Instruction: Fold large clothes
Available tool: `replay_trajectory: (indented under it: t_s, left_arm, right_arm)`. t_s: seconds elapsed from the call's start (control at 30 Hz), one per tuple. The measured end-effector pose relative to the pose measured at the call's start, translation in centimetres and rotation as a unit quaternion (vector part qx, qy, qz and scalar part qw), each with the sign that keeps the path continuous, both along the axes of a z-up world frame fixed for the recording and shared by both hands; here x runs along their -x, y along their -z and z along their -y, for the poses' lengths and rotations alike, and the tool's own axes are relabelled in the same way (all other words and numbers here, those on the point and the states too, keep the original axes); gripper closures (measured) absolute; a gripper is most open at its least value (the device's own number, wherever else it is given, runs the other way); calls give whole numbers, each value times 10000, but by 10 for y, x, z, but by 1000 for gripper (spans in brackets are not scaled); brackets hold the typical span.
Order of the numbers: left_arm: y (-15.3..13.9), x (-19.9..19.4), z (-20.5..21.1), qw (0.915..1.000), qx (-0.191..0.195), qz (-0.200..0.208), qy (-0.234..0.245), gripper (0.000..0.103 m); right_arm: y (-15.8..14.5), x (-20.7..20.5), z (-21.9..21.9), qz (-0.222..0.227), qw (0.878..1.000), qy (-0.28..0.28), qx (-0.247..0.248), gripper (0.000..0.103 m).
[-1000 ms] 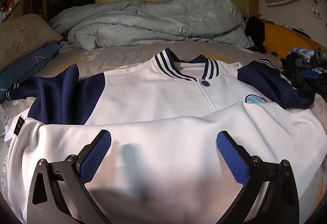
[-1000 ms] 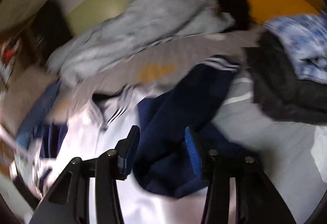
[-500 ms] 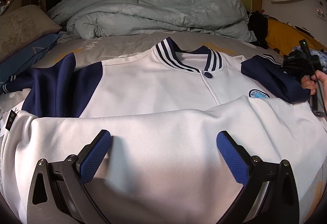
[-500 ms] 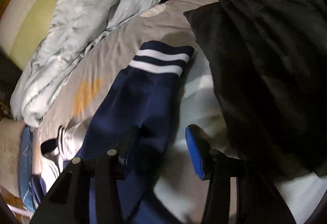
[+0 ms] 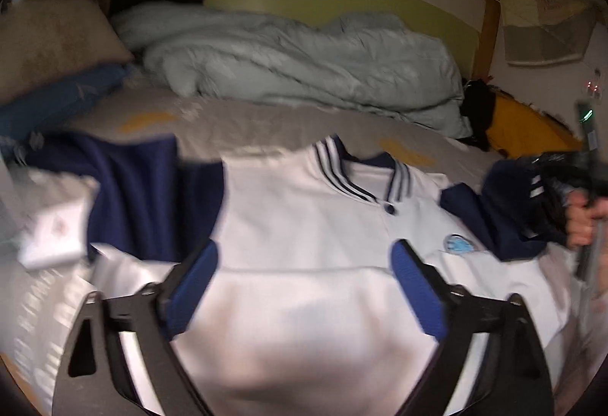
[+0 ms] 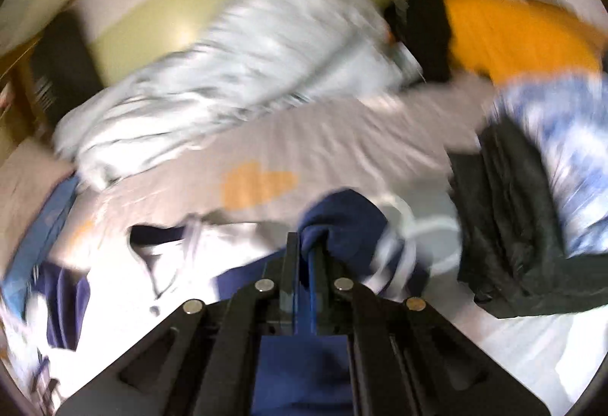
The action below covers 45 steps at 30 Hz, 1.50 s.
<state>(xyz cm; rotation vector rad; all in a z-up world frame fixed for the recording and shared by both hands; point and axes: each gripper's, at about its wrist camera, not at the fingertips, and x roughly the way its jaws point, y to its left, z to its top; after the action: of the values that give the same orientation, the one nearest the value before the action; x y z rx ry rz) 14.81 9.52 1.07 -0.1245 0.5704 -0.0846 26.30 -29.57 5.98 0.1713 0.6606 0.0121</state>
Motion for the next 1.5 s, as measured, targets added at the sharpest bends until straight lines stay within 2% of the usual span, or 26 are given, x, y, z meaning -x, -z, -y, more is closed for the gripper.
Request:
replay_trajectory:
  t_s: [0.03,0.1,0.13,0.17,0.2,0.27,0.33,0.37,0.43,0.53,0.7,0.77,0.8,0.83,0.9,0.93,0.97,1.03,1.1,1.13,1.2,1.27,1.37,1.43,1.47,1.5]
  left_arm:
    - [-5,4,-4,9995,-239,102,-158,23]
    - [-13,12,-13,9967,-571,286,-505,35]
    - [-17,15,-19,9959,-606,325,-583,44]
    - [-20,16,-24,9963,-522,331,-603,53]
    - [-22,18,-29,9970,-384,323,-582,56]
    - [-25,18,-36,9984,-113,257,-481,71]
    - [-24,18,-37,9990,-84,173,-413,82]
    - [-24,18,-38,9991,-90,161,-382,83]
    - [-20,19,-37,9994,-110,125,-303,83]
    - [-12,17,-31,9999,2,-81,-60,83]
    - [6,6,-18,9937,792,-562,550,83]
    - [10,6,-11,9932,787,-589,631,81]
    - [11,6,-6,9937,698,-584,659,80]
    - [11,8,-2,9940,622,-559,703,78]
    - [9,15,9,9939,498,-435,883,72]
    - [7,19,17,9936,399,-325,1009,65]
    - [5,25,26,9929,262,-178,1150,54]
    - [7,35,47,9909,-51,28,1346,41]
    - [15,33,67,9879,-101,-168,1541,40]
    - [20,29,76,9853,32,-365,1670,40]
    - [28,19,91,9803,264,-706,1826,40]
    - [37,10,105,9773,281,-967,1863,40]
    - [40,1,114,9782,339,-1083,1739,40]
    - [39,-5,117,9830,68,-1090,1473,40]
    - [39,-9,115,9865,-80,-1097,1211,47]
    - [39,-11,111,9881,-64,-1116,1057,59]
  right_arm:
    - [-10,14,-25,84,9991,-175,373,100]
    - [-13,25,-50,156,9972,-549,483,100]
    - [-13,38,-66,166,9954,-811,471,100]
    - [-12,47,-79,150,9939,-972,500,100]
    - [-8,58,-93,136,9920,-1143,521,100]
    - [3,78,-118,83,9887,-1454,367,100]
    - [26,94,-139,-102,9851,-1711,113,100]
    - [36,96,-142,-176,9842,-1760,60,100]
    - [69,104,-154,-440,9809,-1894,72,100]
    - [99,108,-159,-767,9777,-1942,227,99]
    - [95,116,-148,-811,9718,-2215,-43,97]
    - [90,119,-137,-874,9683,-2324,-293,95]
    - [88,121,-133,-880,9674,-2344,-366,90]
    - [82,122,-123,-800,9694,-2274,-468,86]
    - [71,129,-115,-596,9749,-2084,-512,85]
    - [59,129,-102,-419,9782,-1950,-571,83]
    - [50,130,-93,-277,9811,-1815,-611,81]
    - [32,128,-74,-6,9895,-1367,-465,73]
    - [20,125,-55,261,9957,-874,-146,72]
    - [18,124,-45,345,9972,-661,-31,70]
    - [20,118,-26,304,9990,-326,-8,68]
    - [26,114,-14,92,9999,-33,-105,67]
    - [27,119,-19,119,9994,-312,-71,64]
    - [26,121,-24,183,9989,-426,37,61]
    - [28,120,-26,179,9989,-436,50,61]
    - [30,118,-27,151,9989,-434,45,61]
